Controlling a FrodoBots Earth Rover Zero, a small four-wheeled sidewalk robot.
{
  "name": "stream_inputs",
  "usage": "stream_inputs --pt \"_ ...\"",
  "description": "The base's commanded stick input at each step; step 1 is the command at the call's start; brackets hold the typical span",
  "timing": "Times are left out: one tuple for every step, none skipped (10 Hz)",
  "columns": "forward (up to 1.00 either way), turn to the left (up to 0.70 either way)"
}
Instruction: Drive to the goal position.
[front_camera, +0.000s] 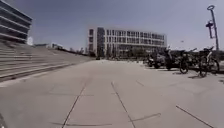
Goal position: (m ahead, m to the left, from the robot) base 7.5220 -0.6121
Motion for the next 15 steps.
stream_inputs --pt "1.00 0.00" --pt "1.00 0.00" --pt "1.00 0.00" --pt "1.00 0.00" --pt "1.00 0.00" --pt "1.00 0.00" --pt "1.00 0.00" --pt "1.00 0.00" --pt "1.00 0.00" --pt "1.00 0.00" --pt "1.00 0.00" --pt "1.00 0.00" --pt "1.00 0.00" --pt "1.00 0.00" --pt "1.00 0.00"
